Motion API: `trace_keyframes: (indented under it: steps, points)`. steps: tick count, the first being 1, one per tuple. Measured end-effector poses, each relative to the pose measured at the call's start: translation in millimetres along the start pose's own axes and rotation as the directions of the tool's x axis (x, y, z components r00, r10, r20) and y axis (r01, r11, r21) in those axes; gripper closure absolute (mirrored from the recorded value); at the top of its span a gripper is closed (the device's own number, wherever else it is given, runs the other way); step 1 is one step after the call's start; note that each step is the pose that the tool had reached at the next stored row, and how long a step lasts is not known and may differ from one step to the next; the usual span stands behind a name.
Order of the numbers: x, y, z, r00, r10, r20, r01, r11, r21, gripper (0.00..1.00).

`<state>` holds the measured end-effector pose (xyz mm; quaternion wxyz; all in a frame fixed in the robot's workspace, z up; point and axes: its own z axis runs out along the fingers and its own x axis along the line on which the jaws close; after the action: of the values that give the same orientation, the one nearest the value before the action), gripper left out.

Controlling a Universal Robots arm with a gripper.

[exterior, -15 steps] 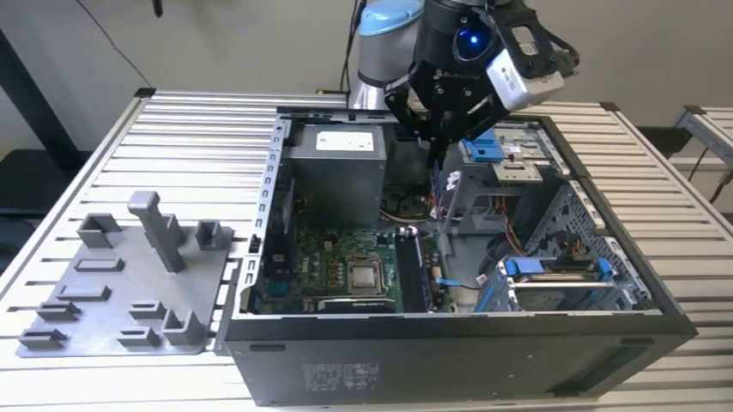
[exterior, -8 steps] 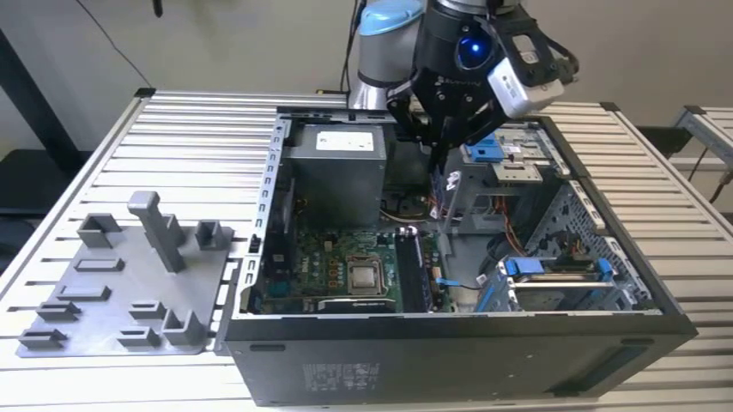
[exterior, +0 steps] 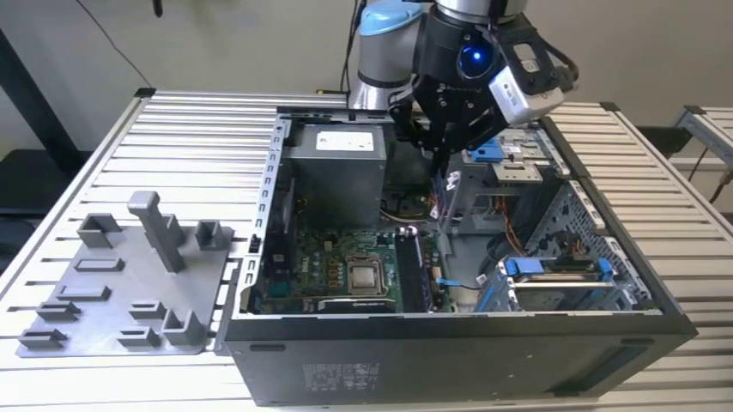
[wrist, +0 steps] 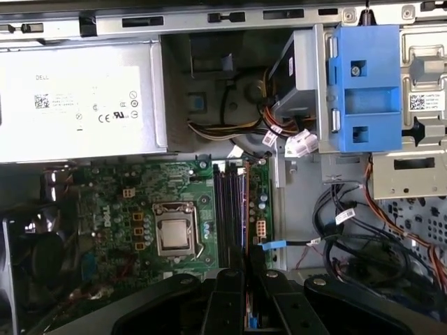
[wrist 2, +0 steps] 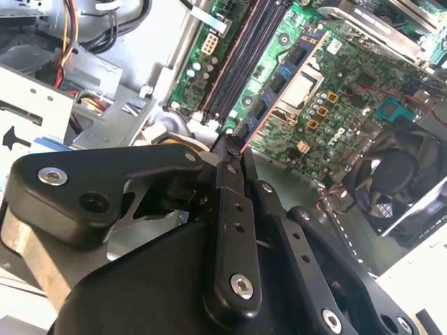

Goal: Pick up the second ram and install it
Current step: 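Insert the second ram into the second slot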

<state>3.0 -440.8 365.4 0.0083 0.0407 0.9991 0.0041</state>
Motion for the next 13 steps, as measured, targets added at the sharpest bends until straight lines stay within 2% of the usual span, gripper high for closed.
trace_keyframes:
  steps: [13]
  points:
    - [-0.4, 0.0, 1.8, 1.0, 0.0, 0.0, 0.0, 1.0, 0.0001, 0.86]
